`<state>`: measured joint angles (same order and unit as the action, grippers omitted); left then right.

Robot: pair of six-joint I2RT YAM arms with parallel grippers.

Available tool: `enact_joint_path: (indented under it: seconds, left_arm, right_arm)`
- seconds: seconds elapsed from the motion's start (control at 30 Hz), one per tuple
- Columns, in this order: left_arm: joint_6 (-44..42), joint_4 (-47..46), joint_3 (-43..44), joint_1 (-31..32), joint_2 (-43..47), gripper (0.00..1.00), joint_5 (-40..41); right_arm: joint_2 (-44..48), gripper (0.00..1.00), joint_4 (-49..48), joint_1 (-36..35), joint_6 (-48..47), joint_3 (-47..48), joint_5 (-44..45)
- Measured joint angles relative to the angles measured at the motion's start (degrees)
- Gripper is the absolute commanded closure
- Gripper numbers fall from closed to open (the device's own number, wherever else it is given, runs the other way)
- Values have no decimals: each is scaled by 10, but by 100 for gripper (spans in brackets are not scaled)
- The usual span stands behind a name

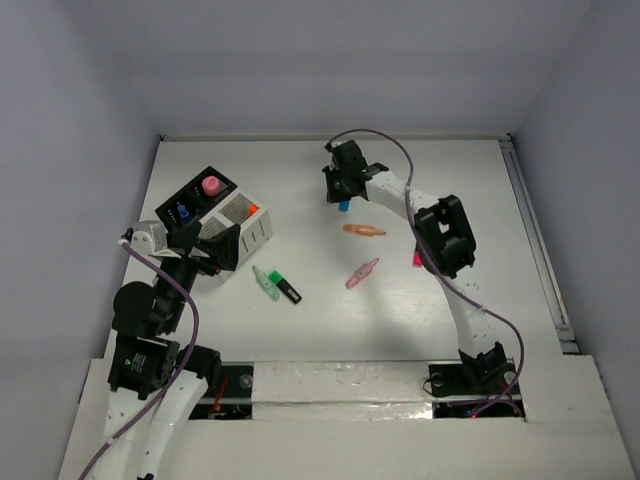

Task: Sort the stationery into containers
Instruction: Pick up the pen from the center of the board.

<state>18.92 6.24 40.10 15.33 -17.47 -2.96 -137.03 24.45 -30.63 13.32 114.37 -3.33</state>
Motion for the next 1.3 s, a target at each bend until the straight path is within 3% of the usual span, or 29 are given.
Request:
enact_joint_path:
  seconds: [0.17, 0.33, 0.47, 0.6, 0.83, 1.0, 1.1, 1.17, 1.23, 1.3]
  left_arm:
    - [0, 0, 0, 0, 0, 1, 0]
    - [0, 0, 0, 0, 0, 1, 0]
    - [0, 0, 0, 0, 0, 1, -1]
    - [0, 0, 0, 0, 0, 1, -1]
    - [0, 0, 0, 0, 0, 1, -1]
    - [0, 0, 0, 0, 0, 1, -3]
    - [0, 0, 0, 0, 0, 1, -3]
    - [0, 0, 0, 0, 0, 1, -3]
    - [0, 0, 0, 0, 0, 1, -3]
    - [0, -1, 0, 0, 0, 1, -3]
  right_arm:
    - [72, 78, -34, 0, 10, -20, -16]
    - [95, 42, -32, 0, -4, 12, 35]
    - [73, 29, -4, 0, -7, 20, 103]
    - [33, 26, 30, 0, -6, 24, 160]
    - [-33, 32, 71, 5, -4, 64, 185]
    - [-66, 48, 71, 9, 2, 115, 179]
    - [-71, 63, 68, 10, 4, 118, 174]
    - [-71, 84, 68, 10, 6, 118, 172]
    - [-71, 93, 66, 12, 8, 118, 167]
    - [-70, 94, 52, 13, 12, 112, 153]
